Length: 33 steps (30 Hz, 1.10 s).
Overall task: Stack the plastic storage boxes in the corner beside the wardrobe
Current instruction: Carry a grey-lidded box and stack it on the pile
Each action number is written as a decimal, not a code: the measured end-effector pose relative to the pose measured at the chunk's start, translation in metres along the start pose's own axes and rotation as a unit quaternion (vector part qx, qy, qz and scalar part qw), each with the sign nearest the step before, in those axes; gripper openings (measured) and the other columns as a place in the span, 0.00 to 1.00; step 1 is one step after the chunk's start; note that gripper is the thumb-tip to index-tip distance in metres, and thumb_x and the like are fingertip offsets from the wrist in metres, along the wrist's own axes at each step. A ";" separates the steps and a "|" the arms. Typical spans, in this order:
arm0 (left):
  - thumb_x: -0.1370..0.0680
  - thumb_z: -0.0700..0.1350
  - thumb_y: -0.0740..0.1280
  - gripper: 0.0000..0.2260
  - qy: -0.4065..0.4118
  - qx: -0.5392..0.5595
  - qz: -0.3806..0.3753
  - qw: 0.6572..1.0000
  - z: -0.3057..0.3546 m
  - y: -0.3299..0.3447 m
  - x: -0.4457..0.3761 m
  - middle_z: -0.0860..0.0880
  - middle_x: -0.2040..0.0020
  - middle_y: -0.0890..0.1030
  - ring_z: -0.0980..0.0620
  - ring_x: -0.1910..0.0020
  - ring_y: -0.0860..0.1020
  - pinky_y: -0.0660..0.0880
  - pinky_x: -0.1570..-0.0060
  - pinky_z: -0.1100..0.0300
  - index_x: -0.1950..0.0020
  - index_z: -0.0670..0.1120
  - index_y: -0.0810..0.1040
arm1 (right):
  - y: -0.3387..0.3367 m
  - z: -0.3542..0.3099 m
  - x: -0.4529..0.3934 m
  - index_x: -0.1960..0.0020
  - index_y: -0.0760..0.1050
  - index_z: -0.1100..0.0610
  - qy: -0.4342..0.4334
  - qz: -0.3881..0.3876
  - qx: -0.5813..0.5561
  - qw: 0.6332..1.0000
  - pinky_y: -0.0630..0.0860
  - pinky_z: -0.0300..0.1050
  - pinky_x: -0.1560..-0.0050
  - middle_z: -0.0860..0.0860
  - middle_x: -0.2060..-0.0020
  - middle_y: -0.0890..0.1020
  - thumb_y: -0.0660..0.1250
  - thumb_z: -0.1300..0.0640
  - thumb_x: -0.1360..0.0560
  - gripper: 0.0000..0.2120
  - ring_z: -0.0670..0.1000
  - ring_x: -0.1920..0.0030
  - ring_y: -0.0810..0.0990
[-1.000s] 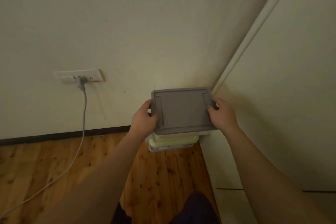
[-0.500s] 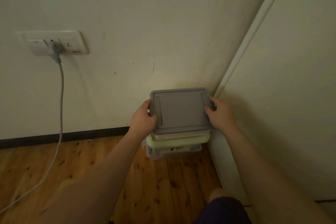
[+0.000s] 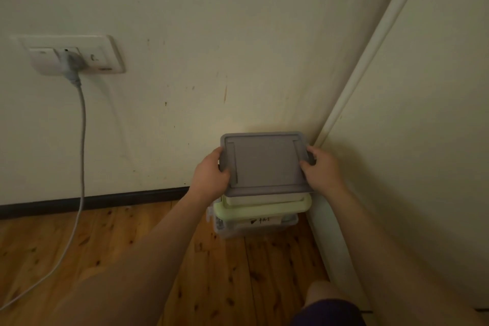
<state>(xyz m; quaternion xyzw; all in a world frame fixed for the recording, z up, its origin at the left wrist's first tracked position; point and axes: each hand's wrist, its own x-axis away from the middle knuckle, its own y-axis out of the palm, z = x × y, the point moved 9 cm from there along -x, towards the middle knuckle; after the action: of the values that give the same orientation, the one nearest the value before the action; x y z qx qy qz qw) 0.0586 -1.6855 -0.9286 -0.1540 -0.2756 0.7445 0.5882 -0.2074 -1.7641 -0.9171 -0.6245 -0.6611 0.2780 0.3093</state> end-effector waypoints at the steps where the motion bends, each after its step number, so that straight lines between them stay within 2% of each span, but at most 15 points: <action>1: 0.20 0.40 0.62 0.25 0.001 -0.004 0.000 1.000 -0.001 0.000 0.000 0.47 0.33 0.76 0.49 0.42 0.76 0.75 0.44 0.54 0.23 0.48 0.63 | 0.001 0.000 0.001 0.28 0.70 0.59 -0.002 0.001 -0.001 1.000 0.69 0.46 0.37 0.57 0.33 0.76 0.67 0.59 0.22 0.23 0.58 0.35 0.74; 3: 0.19 0.40 0.62 0.25 0.001 -0.015 -0.002 1.000 -0.002 0.001 0.000 0.47 0.33 0.75 0.48 0.40 0.76 0.75 0.43 0.54 0.23 0.48 0.61 | 0.003 0.000 0.001 0.29 0.71 0.59 -0.008 0.002 0.001 1.000 0.69 0.44 0.39 0.57 0.35 0.77 0.66 0.60 0.22 0.22 0.58 0.36 0.75; 7: 0.19 0.41 0.61 0.25 0.006 -0.039 0.000 0.999 -0.001 0.001 0.001 0.46 0.33 0.76 0.47 0.40 0.76 0.75 0.42 0.54 0.22 0.47 0.61 | 0.004 -0.005 -0.003 0.28 0.70 0.59 -0.030 -0.008 0.033 0.999 0.70 0.45 0.39 0.57 0.34 0.77 0.65 0.58 0.22 0.22 0.58 0.36 0.75; 10: 0.20 0.41 0.61 0.24 0.017 -0.052 -0.005 0.998 0.002 0.001 0.003 0.46 0.36 0.77 0.46 0.43 0.78 0.77 0.43 0.52 0.23 0.48 0.62 | 0.006 -0.007 -0.006 0.28 0.70 0.58 -0.041 -0.018 0.056 0.997 0.70 0.46 0.38 0.57 0.34 0.76 0.64 0.57 0.21 0.22 0.58 0.36 0.74; 15: 0.20 0.42 0.61 0.22 0.030 -0.096 -0.019 0.995 0.003 0.001 0.004 0.46 0.40 0.79 0.47 0.49 0.78 0.77 0.48 0.53 0.25 0.48 0.65 | 0.011 -0.004 -0.008 0.25 0.65 0.59 -0.036 -0.032 0.093 0.994 0.67 0.48 0.33 0.56 0.29 0.71 0.62 0.54 0.20 0.25 0.58 0.31 0.71; 19: 0.20 0.43 0.61 0.20 0.032 -0.128 -0.024 0.991 0.004 -0.001 -0.004 0.44 0.41 0.78 0.46 0.47 0.77 0.77 0.47 0.51 0.28 0.47 0.67 | 0.013 -0.002 -0.010 0.23 0.63 0.58 -0.037 -0.055 0.115 0.991 0.66 0.47 0.32 0.56 0.27 0.70 0.61 0.52 0.19 0.26 0.57 0.29 0.69; 24: 0.20 0.44 0.61 0.23 0.028 -0.124 -0.021 0.992 -0.002 -0.003 -0.002 0.45 0.37 0.77 0.45 0.47 0.78 0.77 0.45 0.50 0.24 0.48 0.63 | 0.018 -0.005 -0.006 0.24 0.63 0.57 -0.047 -0.062 0.117 0.990 0.67 0.47 0.33 0.56 0.29 0.71 0.61 0.52 0.19 0.26 0.57 0.31 0.71; 27: 0.20 0.43 0.61 0.22 0.028 -0.125 -0.014 0.992 -0.002 -0.002 -0.004 0.44 0.36 0.77 0.45 0.45 0.77 0.76 0.44 0.51 0.25 0.47 0.64 | 0.017 -0.003 -0.006 0.23 0.62 0.56 -0.048 -0.071 0.119 0.989 0.68 0.49 0.33 0.56 0.29 0.71 0.61 0.51 0.20 0.27 0.58 0.31 0.71; 30: 0.20 0.42 0.62 0.23 0.031 -0.118 -0.012 0.992 0.001 -0.001 -0.005 0.44 0.36 0.76 0.46 0.45 0.77 0.74 0.47 0.54 0.25 0.46 0.64 | 0.013 -0.001 -0.005 0.23 0.62 0.54 -0.066 -0.077 0.133 0.986 0.70 0.47 0.37 0.57 0.32 0.75 0.61 0.55 0.20 0.25 0.59 0.35 0.74; 33: 0.19 0.44 0.61 0.25 0.030 -0.121 -0.025 0.992 -0.001 0.002 -0.006 0.44 0.35 0.76 0.45 0.45 0.77 0.76 0.44 0.51 0.23 0.47 0.61 | 0.011 0.000 -0.007 0.24 0.63 0.54 -0.071 -0.069 0.150 0.984 0.72 0.47 0.41 0.58 0.35 0.77 0.60 0.56 0.20 0.25 0.59 0.38 0.76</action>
<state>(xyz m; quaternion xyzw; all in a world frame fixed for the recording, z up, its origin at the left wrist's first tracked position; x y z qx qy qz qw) 0.0589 -1.6913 -0.9307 -0.2394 -0.3501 0.6856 0.5916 -0.1996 -1.7705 -0.9261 -0.5023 -0.6739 0.3958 0.3700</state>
